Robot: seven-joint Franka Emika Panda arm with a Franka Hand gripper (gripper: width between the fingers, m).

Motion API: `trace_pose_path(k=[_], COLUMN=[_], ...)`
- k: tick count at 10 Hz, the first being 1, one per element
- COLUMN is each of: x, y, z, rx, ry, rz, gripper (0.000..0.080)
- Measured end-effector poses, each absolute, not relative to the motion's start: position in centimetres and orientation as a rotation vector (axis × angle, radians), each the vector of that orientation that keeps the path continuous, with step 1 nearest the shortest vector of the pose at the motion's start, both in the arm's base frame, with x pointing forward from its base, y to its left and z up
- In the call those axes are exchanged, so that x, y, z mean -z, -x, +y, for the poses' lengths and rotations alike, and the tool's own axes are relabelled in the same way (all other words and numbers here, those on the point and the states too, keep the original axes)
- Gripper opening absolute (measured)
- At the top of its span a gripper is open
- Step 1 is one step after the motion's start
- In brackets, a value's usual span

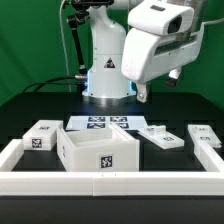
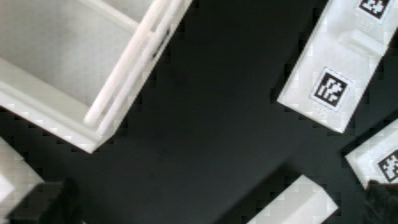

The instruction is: Assemble cabinet

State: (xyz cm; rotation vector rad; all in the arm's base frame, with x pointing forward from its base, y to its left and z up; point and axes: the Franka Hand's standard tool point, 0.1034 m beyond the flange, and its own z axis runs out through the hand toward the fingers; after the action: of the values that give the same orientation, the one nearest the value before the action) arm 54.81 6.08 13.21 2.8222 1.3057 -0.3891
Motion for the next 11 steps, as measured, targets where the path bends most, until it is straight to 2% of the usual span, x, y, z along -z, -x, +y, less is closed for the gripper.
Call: trace_pose_path(k=[1,6,9,11], x=[-13.1,-11.0,-10.9,-10.6], y=[-54.8,-54.4,-54.1,-54.3], z=[5.9,0.4,0.3,-1.4], rx=[0.382,0.228,0.263,0.16], ry=[-2.807,-2.578,-2.657,-2.537], rz=[1.352,1.898,1.793,2.011], gripper=[0.0798,0.0798,0.0798,0.0798])
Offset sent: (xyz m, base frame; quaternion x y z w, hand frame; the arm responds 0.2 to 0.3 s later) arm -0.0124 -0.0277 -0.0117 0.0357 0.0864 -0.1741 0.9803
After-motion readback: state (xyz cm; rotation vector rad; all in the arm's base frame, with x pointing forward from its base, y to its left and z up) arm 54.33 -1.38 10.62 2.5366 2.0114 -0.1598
